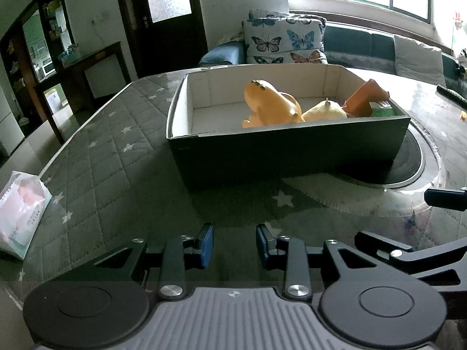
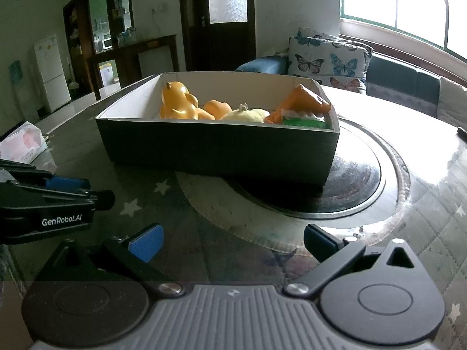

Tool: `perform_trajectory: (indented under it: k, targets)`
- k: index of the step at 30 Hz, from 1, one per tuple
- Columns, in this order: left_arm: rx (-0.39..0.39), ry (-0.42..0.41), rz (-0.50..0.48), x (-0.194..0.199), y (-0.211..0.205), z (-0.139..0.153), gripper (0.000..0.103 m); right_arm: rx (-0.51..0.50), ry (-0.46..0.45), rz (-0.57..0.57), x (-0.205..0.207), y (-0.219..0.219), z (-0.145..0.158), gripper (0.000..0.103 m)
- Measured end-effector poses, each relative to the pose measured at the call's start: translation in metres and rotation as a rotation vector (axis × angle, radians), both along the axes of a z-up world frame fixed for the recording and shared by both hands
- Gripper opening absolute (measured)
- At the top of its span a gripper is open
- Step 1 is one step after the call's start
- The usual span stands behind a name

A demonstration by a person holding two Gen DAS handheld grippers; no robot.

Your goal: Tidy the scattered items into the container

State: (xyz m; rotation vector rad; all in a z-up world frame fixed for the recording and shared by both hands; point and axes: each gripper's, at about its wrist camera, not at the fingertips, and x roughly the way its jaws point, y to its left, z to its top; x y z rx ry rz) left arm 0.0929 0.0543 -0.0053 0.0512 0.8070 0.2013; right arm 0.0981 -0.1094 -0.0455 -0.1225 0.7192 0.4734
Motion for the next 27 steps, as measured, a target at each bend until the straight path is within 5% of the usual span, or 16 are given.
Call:
perform_trajectory:
  k: [27]
  targets:
    - [-0.004,0.030,0.004,0.020,0.000,0.001,0.034,-0.005,0.028,-0.001,0.022,0.005,0.003,0.103]
